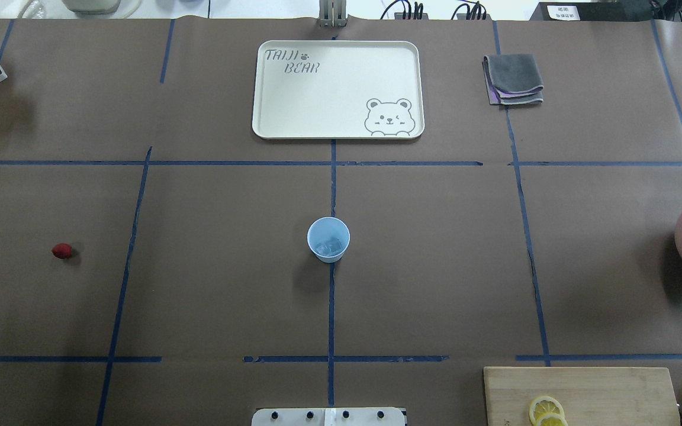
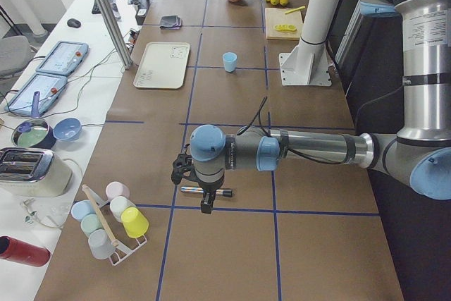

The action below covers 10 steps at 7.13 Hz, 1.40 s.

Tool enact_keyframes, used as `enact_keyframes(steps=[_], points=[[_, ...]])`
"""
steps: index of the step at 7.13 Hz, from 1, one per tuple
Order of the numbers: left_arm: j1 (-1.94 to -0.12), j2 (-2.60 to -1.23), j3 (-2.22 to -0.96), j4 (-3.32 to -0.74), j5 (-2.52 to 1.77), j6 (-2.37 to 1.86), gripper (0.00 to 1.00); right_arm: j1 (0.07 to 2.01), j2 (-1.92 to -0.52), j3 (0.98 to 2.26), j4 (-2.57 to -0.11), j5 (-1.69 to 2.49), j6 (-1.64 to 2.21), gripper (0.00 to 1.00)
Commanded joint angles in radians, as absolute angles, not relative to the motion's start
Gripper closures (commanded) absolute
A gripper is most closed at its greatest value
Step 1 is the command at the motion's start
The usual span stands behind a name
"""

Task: Mash ice and strawberries in cup
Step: 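Grasp a third ice cube from the pink bowl with the right gripper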

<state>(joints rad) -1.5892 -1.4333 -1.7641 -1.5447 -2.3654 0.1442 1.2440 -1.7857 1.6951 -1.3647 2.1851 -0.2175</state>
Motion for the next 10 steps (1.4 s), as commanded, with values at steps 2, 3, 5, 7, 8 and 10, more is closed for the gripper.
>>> enact_keyframes(steps=[2,3,5,7,8,10], points=[[-1.589,-1.430,-1.781,-1.545,-2.364,0.144,0.00,1.244,-1.786,1.700,-1.365,2.186,-0.218,0.93],[-1.589,-1.430,-1.781,-1.545,-2.364,0.144,0.00,1.246,-1.786,1.703,-1.365,2.190,-0.218,0.96],[-1.591,-1.422,-1.798,-1.545,-2.364,0.144,0.00,1.261,-1.783,1.723,-1.373,2.195,-0.219,0.98],[-1.591,-1.422,-1.798,-1.545,-2.364,0.144,0.00,1.296,-1.782,1.819,-1.507,2.195,-0.225,0.98],[-1.591,-1.422,-1.798,-1.545,-2.364,0.144,0.00,1.307,-1.769,1.907,-1.620,2.194,-0.225,0.98],[-1.591,-1.422,-1.798,-1.545,-2.364,0.144,0.00,1.305,-1.602,1.963,-1.776,2.198,-0.168,0.97]])
